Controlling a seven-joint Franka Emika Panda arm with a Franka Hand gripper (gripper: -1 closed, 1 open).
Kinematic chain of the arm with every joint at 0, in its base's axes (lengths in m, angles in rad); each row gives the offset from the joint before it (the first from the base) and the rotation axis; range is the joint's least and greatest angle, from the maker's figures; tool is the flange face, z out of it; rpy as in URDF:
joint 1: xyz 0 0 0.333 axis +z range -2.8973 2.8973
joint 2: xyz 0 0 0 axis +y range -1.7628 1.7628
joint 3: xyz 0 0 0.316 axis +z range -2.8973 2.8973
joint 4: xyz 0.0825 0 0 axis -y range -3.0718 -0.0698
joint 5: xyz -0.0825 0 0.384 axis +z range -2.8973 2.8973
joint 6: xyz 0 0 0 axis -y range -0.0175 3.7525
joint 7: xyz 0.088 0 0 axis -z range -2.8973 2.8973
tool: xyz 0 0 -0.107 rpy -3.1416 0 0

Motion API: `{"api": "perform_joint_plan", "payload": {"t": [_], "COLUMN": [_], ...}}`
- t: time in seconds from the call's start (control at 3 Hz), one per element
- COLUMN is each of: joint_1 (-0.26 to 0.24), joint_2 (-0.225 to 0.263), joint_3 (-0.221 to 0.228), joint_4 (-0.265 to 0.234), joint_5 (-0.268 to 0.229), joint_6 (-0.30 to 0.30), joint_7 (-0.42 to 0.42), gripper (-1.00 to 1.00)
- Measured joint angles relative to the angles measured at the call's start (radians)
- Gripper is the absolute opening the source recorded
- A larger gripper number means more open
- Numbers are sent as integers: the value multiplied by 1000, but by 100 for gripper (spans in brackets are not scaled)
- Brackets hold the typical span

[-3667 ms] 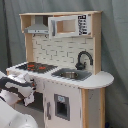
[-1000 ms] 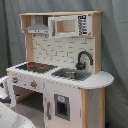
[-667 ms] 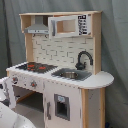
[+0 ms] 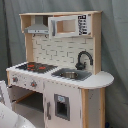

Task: Play with the kitchen

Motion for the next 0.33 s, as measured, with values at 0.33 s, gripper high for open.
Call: {"api": "perform_joint_plan", "payload": {"t": [0.33], "joint_1": [65], "joint_2": [0], "joint_3": [-4], "joint_4": [10], "joint_5": [8], "joint_6": [-28], "joint_7": [-69], "gripper": [100]}}
